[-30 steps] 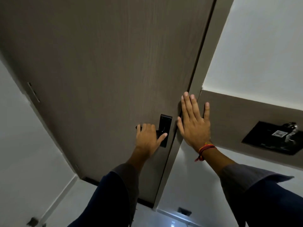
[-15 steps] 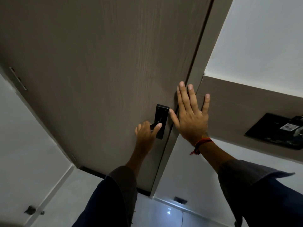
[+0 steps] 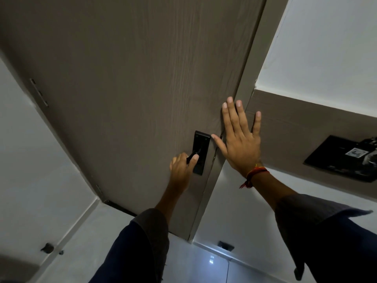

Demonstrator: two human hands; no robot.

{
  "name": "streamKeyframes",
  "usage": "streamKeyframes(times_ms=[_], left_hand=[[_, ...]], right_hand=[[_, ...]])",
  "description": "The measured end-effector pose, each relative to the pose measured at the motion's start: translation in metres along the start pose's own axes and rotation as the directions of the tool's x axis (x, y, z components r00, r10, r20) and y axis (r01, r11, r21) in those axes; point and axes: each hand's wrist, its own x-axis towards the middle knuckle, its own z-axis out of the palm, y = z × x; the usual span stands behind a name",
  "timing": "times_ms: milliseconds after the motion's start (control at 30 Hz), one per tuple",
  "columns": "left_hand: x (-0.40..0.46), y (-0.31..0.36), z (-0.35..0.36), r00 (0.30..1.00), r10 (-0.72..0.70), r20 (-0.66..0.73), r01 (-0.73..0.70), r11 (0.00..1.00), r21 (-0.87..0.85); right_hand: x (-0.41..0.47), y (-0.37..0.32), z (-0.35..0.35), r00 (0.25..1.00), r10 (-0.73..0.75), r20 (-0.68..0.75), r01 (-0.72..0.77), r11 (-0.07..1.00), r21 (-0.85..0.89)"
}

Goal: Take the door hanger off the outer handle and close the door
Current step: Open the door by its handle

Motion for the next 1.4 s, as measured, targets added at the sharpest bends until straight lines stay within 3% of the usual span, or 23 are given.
streamKeyframes(times_ms=[233,300,400,500,800,1300,1400], left_hand=[[-0.029,0.004,-0.032,0.999,-0.022,0.036,0.023,1.000,-0.015],[-0.035,0.008,-0.046,0.999,0.046,0.014,-0.047,0.993,0.111],[-0.043,0.013,-0.070,0.979,0.199,0.037,-0.198,0.903,0.382],[-0.060,0.018,-0.083,0.964,0.261,0.054,-0.254,0.836,0.486],[-0.108,0.022,-0.097,0.961,0.276,0.000,-0.211,0.734,0.646],[-0.194,0.023,-0.115,0.963,0.162,-0.217,0.017,0.765,0.644],[-0.209,0.023,-0.119,0.955,0.187,-0.230,0.006,0.762,0.648]], right_hand=[[-0.012,0.000,-0.019,0.995,-0.078,0.058,0.064,0.975,0.213],[-0.015,0.000,-0.024,0.991,-0.117,0.060,0.100,0.965,0.244],[-0.018,-0.001,-0.030,0.983,-0.181,0.031,0.164,0.941,0.296],[-0.022,-0.004,-0.037,0.974,-0.226,-0.014,0.218,0.919,0.328],[-0.028,-0.022,-0.056,0.919,-0.366,-0.147,0.390,0.789,0.474],[-0.028,-0.069,-0.089,0.850,-0.438,-0.292,0.518,0.594,0.616],[-0.032,-0.078,-0.092,0.843,-0.438,-0.314,0.530,0.572,0.626]])
